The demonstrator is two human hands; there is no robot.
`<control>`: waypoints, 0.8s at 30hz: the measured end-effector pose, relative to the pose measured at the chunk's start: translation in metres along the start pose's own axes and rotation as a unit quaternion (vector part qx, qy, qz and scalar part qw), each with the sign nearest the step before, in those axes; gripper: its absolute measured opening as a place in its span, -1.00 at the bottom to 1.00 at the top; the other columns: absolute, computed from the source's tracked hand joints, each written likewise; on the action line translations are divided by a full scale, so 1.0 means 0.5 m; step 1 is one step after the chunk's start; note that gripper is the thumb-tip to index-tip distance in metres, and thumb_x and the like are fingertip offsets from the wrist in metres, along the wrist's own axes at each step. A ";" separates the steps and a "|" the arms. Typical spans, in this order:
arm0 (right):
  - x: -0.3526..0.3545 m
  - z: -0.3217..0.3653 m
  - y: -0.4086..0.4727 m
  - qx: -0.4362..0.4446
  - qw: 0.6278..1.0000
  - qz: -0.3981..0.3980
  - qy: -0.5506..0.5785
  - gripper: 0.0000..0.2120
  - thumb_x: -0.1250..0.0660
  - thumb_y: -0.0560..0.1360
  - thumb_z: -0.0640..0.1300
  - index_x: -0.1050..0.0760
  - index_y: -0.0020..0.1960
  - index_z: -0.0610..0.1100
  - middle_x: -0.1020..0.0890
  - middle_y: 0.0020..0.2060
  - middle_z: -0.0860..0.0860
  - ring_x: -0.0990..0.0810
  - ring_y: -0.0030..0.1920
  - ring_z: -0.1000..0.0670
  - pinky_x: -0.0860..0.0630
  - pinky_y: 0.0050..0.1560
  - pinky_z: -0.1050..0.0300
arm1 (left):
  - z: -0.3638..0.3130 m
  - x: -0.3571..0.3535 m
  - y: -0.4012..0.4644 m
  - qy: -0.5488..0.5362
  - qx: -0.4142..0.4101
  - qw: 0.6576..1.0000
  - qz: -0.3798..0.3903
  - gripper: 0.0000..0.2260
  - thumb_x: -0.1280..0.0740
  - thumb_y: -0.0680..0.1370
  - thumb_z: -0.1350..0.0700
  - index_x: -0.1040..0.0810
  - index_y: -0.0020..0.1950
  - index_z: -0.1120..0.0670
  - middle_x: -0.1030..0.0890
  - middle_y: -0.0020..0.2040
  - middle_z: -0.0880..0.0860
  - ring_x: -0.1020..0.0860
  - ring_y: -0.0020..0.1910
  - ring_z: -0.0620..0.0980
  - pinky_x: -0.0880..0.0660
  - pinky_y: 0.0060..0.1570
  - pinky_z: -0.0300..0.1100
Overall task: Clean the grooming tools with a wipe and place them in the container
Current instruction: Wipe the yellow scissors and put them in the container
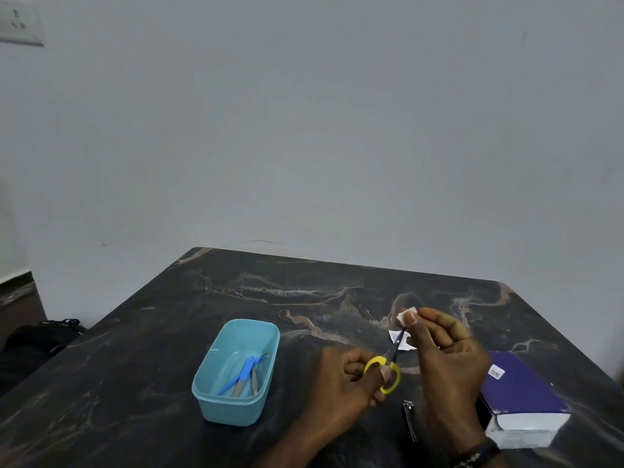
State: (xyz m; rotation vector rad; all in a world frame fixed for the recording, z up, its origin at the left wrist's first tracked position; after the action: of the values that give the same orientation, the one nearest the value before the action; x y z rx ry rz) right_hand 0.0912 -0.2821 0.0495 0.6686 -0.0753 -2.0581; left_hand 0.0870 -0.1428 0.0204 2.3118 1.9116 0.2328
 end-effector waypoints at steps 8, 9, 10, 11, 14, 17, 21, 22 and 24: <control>-0.005 0.028 0.007 -0.003 0.994 -0.034 0.106 -0.78 -0.49 0.31 -0.18 -0.59 -0.06 -0.15 -0.75 -0.19 -0.05 -0.74 -0.18 0.03 -0.66 -0.18 0.22 | -0.077 0.042 -0.047 0.244 -0.229 0.941 -0.057 -0.74 -0.33 0.54 -0.13 -0.64 -0.16 0.03 -0.59 -0.44 -0.07 -0.57 -0.45 -0.15 -0.54 -0.36 -0.14; -0.004 0.030 0.011 -0.007 0.993 -0.029 0.117 -0.78 -0.49 0.31 -0.17 -0.58 -0.06 -0.15 -0.75 -0.19 -0.05 -0.74 -0.19 0.04 -0.65 -0.21 0.25 | -0.090 0.059 -0.056 0.271 -0.258 0.923 -0.083 -0.73 -0.33 0.54 -0.12 -0.62 -0.21 0.04 -0.51 -0.48 -0.08 -0.48 -0.50 -0.17 -0.47 -0.42 -0.20; -0.002 0.032 0.015 -0.007 0.992 -0.022 0.122 -0.77 -0.49 0.31 -0.17 -0.58 -0.06 -0.15 -0.75 -0.20 -0.05 -0.74 -0.19 0.04 -0.63 -0.23 0.26 | -0.105 0.080 -0.065 0.283 -0.282 0.909 -0.120 -0.73 -0.35 0.54 -0.09 -0.60 -0.25 0.05 -0.43 -0.49 -0.09 -0.39 -0.53 -0.19 -0.40 -0.46 -0.27; 0.001 0.034 0.018 -0.005 0.992 -0.017 0.122 -0.77 -0.49 0.30 -0.17 -0.59 -0.06 -0.15 -0.75 -0.20 -0.05 -0.74 -0.19 0.04 -0.63 -0.24 0.27 | -0.121 0.107 -0.076 0.291 -0.296 0.895 -0.166 -0.74 -0.36 0.53 -0.08 -0.60 -0.28 0.03 -0.41 -0.50 -0.11 -0.36 -0.53 -0.20 -0.35 -0.47 -0.32; 0.005 0.032 0.020 -0.003 0.996 -0.004 0.092 -0.78 -0.51 0.30 -0.19 -0.59 -0.08 -0.13 -0.75 -0.20 -0.06 -0.74 -0.18 0.03 -0.62 -0.23 0.29 | -0.160 0.210 -0.104 0.398 -0.230 0.840 -0.287 -0.72 -0.27 0.48 -0.20 -0.68 -0.21 -0.08 -0.60 -0.42 -0.17 -0.54 -0.44 -0.20 -0.48 -0.37 -0.26; 0.007 0.024 0.018 -0.005 0.997 0.010 0.073 -0.80 -0.51 0.33 -0.24 -0.59 -0.07 -0.15 -0.75 -0.21 -0.07 -0.74 -0.20 0.02 -0.62 -0.23 0.29 | -0.167 0.282 -0.102 0.526 -0.110 0.799 -0.269 -0.67 -0.25 0.49 -0.14 -0.68 -0.27 0.02 -0.69 -0.22 0.00 -0.62 -0.14 0.01 -0.53 -0.10 -0.02; 0.007 0.019 0.016 -0.006 0.998 0.029 0.053 -0.82 -0.48 0.39 -0.31 -0.58 -0.03 -0.23 -0.75 -0.25 -0.07 -0.73 -0.25 0.06 -0.59 -0.29 0.33 | -0.135 0.275 -0.073 0.666 0.084 0.719 -0.182 -0.72 -0.25 0.49 -0.10 -0.65 -0.27 0.01 -0.61 0.20 0.02 -0.29 0.45 0.08 -0.27 0.36 -0.03; 0.007 0.018 0.017 -0.005 0.998 0.030 0.046 -0.83 -0.48 0.40 -0.32 -0.58 -0.03 -0.23 -0.75 -0.25 -0.06 -0.73 -0.26 0.07 -0.59 -0.30 0.33 | -0.129 0.271 -0.069 0.673 0.116 0.710 -0.170 -0.74 -0.25 0.48 -0.10 -0.61 -0.28 0.00 -0.55 0.25 0.00 -0.21 0.49 0.11 -0.27 0.37 -0.01; 0.010 0.019 0.019 -0.003 0.999 0.030 0.035 -0.84 -0.48 0.40 -0.32 -0.58 -0.04 -0.24 -0.75 -0.27 -0.05 -0.72 -0.28 0.08 -0.58 -0.33 0.33 | -0.122 0.262 -0.061 0.688 0.159 0.692 -0.149 -0.79 -0.26 0.47 -0.11 -0.56 -0.20 -0.01 -0.44 0.35 0.02 -0.08 0.51 0.22 -0.30 0.35 0.05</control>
State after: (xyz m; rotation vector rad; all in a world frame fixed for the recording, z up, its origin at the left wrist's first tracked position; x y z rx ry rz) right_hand 0.0919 -0.2933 0.0583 0.7264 -0.0476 -1.9753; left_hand 0.0694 -0.0084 0.0785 1.9042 2.9594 2.2762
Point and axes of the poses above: each hand's wrist, its own y-axis towards the middle knuckle, its own x-axis out of the back of the hand, z = x × y, the point moved 2 cm from there along y, towards the middle knuckle
